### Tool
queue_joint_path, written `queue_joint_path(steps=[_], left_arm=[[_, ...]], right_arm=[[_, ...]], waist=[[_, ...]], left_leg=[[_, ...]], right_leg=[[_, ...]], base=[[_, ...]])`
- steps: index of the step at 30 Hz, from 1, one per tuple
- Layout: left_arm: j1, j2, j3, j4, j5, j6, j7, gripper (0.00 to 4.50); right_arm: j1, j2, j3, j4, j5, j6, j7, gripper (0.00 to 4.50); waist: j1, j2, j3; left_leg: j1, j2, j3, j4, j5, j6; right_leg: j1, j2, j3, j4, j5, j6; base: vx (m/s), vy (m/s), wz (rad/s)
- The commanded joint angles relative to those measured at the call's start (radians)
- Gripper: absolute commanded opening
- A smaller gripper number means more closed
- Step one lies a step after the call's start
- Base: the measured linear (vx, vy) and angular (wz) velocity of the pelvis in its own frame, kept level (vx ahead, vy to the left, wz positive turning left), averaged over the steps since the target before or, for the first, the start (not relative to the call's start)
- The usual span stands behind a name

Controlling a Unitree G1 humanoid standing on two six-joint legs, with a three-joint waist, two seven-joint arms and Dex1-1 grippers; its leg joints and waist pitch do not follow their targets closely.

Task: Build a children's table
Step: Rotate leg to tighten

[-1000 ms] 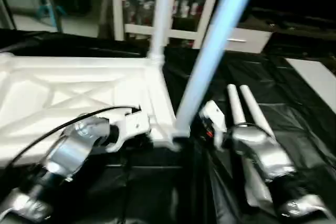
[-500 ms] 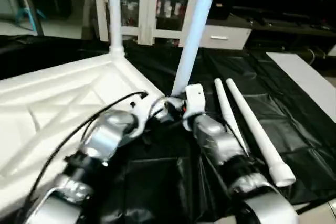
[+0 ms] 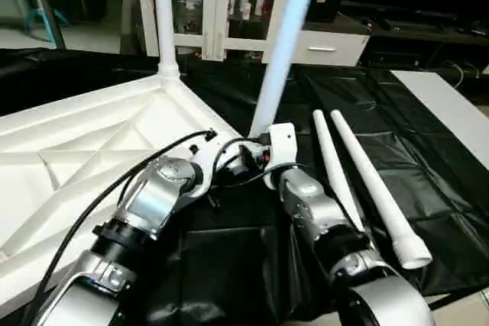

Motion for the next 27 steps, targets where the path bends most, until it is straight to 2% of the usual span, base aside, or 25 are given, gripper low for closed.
queue_joint_path(steps=[1,2,3,4,5,6,7,8,9,10,11,12,13,14,16,18,22,24,25,27], left_arm=[[0.013,0.021,-0.047,-0.051,-0.011,-0.039,-0.081,0.0],[0.024,0.037,-0.054,-0.069,-0.018,-0.045,-0.109,0.0],[0.032,0.048,-0.058,-0.083,-0.023,-0.047,-0.126,0.0],[0.043,0.063,-0.062,-0.098,-0.029,-0.04,-0.147,0.0],[0.052,0.079,-0.069,-0.109,-0.032,-0.05,-0.169,0.0],[0.058,0.089,-0.073,-0.115,-0.033,-0.056,-0.181,0.0],[0.067,0.103,-0.079,-0.123,-0.04,-0.061,-0.204,0.0],[0.073,0.113,-0.083,-0.13,-0.045,-0.061,-0.219,0.0],[0.082,0.131,-0.092,-0.137,-0.052,-0.087,-0.251,0.0],[0.093,0.153,-0.103,-0.149,-0.061,-0.093,-0.288,0.0],[0.104,0.175,-0.113,-0.162,-0.072,-0.124,-0.331,0.0],[0.104,0.175,-0.113,-0.162,-0.072,-0.124,-0.331,0.0],[0.116,0.205,-0.125,-0.185,-0.091,-0.148,-0.391,0.0],[0.122,0.224,-0.133,-0.204,-0.11,-0.159,-0.434,0.0],[0.124,0.237,-0.139,-0.22,-0.122,-0.146,-0.462,0.0],[0.123,0.254,-0.153,-0.232,-0.126,-0.136,-0.492,0.0],[0.119,0.267,-0.168,-0.235,-0.12,-0.14,-0.517,0.0],[0.12,0.27,-0.17,-0.236,-0.12,-0.144,-0.52,0.0],[0.119,0.273,-0.172,-0.235,-0.122,-0.151,-0.522,0.0],[0.117,0.275,-0.172,-0.235,-0.122,-0.156,-0.529,0.0]], right_arm=[[0.024,-0.061,-0.006,-0.093,0.001,0.048,0.059,4.12],[0.045,-0.091,0.003,-0.14,0.005,0.068,0.106,4.2],[0.059,-0.111,0.009,-0.17,0.008,0.079,0.136,4.2],[0.082,-0.145,0.016,-0.222,0.021,0.103,0.193,4.25],[0.102,-0.178,0.024,-0.27,0.035,0.12,0.251,4.25],[0.122,-0.215,0.035,-0.318,0.049,0.133,0.314,4.34],[0.135,-0.24,0.042,-0.349,0.057,0.14,0.356,4.43],[0.142,-0.257,0.048,-0.368,0.06,0.143,0.381,4.43],[0.154,-0.289,0.061,-0.395,0.065,0.147,0.434,4.43],[0.171,-0.333,0.081,-0.433,0.072,0.15,0.508,4.43],[0.187,-0.376,0.096,-0.469,0.079,0.16,0.576,4.43],[0.187,-0.376,0.096,-0.469,0.079,0.16,0.576,4.43],[0.206,-0.431,0.113,-0.511,0.092,0.171,0.667,4.43],[0.215,-0.462,0.12,-0.534,0.096,0.182,0.719,4.43],[0.221,-0.486,0.129,-0.548,0.098,0.185,0.761,4.43],[0.229,-0.524,0.148,-0.57,0.095,0.186,0.816,4.43],[0.23,-0.546,0.167,-0.578,0.093,0.186,0.867,4.43],[0.232,-0.554,0.175,-0.586,0.098,0.188,0.884,4.43],[0.234,-0.568,0.188,-0.599,0.102,0.194,0.914,4.43],[0.237,-0.581,0.201,-0.612,0.097,0.202,0.948,4.43]], waist=[[0.001,0.02,-0.053],[0.001,0.014,-0.054],[0.009,0.014,-0.055],[0.013,0.016,-0.057],[0.014,0.014,-0.059],[0.023,0.008,-0.06],[0.026,0.007,-0.059],[0.03,0.011,-0.06],[0.027,0.002,-0.068],[0.033,0.001,-0.079],[0.037,0.003,-0.083],[0.04,0.001,-0.082],[0.045,0.004,-0.078],[0.046,0.003,-0.078],[0.05,0.0,-0.078],[0.05,-0.003,-0.076],[0.048,-0.003,-0.069],[0.048,-0.001,-0.065],[0.049,-0.002,-0.065],[0.051,-0.003,-0.066]], left_leg=[[0.017,0.025,0.001,-0.086,-0.507,-0.042],[0.016,0.024,0.004,-0.087,-0.484,-0.041],[0.011,0.027,0.011,-0.087,-0.437,-0.037],[0.013,0.028,0.02,-0.086,-0.394,-0.035],[0.01,0.028,0.023,-0.085,-0.368,-0.032],[0.008,0.028,0.03,-0.082,-0.333,-0.016],[0.012,0.028,0.035,-0.08,-0.33,-0.012],[0.021,0.028,0.042,-0.074,-0.34,-0.006],[0.002,0.023,0.045,-0.068,-0.28,-0.004],[-0.008,0.02,0.048,-0.06,-0.17,0.01],[-0.005,0.018,0.05,-0.054,-0.11,0.022],[-0.012,0.014,0.052,-0.044,-0.023,0.053],[-0.011,0.01,0.056,-0.042,-0.01,0.07],[-0.005,0.011,0.058,-0.04,-0.022,0.077],[-0.004,0.015,0.059,-0.04,-0.04,0.086],[-0.008,0.017,0.055,-0.043,-0.056,0.075],[-0.005,0.021,0.053,-0.053,-0.155,0.034],[-0.001,0.023,0.05,-0.059,-0.229,0.008],[0.0,0.023,0.049,-0.059,-0.246,0.002],[0.003,0.024,0.049,-0.058,-0.241,0.002]], right_leg=[[0.016,-0.074,0.053,-0.079,-0.481,-0.073],[0.014,-0.069,0.057,-0.073,-0.448,-0.082],[0.017,-0.068,0.065,-0.061,-0.385,-0.097],[0.013,-0.064,0.071,-0.052,-0.324,-0.115],[0.017,-0.06,0.074,-0.046,-0.293,-0.12],[0.018,-0.055,0.08,-0.04,-0.261,-0.124],[0.012,-0.053,0.085,-0.039,-0.26,-0.127],[0.0,-0.05,0.092,-0.038,-0.276,-0.14],[0.012,-0.048,0.1,-0.022,-0.223,-0.154],[0.023,-0.045,0.102,-0.004,-0.099,-0.169],[0.023,-0.041,0.1,0.005,-0.02,-0.182],[0.027,-0.032,0.1,0.019,0.112,-0.202],[0.024,-0.031,0.101,0.02,0.142,-0.214],[0.02,-0.03,0.102,0.019,0.142,-0.222],[0.025,-0.035,0.103,0.022,0.125,-0.243],[0.03,-0.036,0.102,0.02,0.078,-0.243],[0.026,-0.042,0.103,0.004,-0.088,-0.209],[0.023,-0.045,0.104,-0.009,-0.204,-0.179],[0.022,-0.045,0.105,-0.012,-0.23,-0.169],[0.019,-0.044,0.105,-0.011,-0.221,-0.167]], base=[[0.0,0.0,0.0],[0.055,0.002,0.12],[0.055,0.002,0.12],[0.067,-0.001,0.11],[0.077,-0.005,0.1],[0.077,-0.005,0.1],[0.083,-0.015,0.17],[0.09,-0.026,0.13],[0.09,-0.026,0.13],[0.086,-0.023,0.01],[0.0,0.0,0.0],[0.079,-0.009,-0.02],[0.076,-0.001,0.01],[0.076,-0.001,0.01],[0.032,-0.001,0.03],[0.0,0.0,0.0],[0.0,0.0,0.0],[-0.027,0.0,0.01],[0.0,0.0,0.0],[0.0,0.0,0.0]])
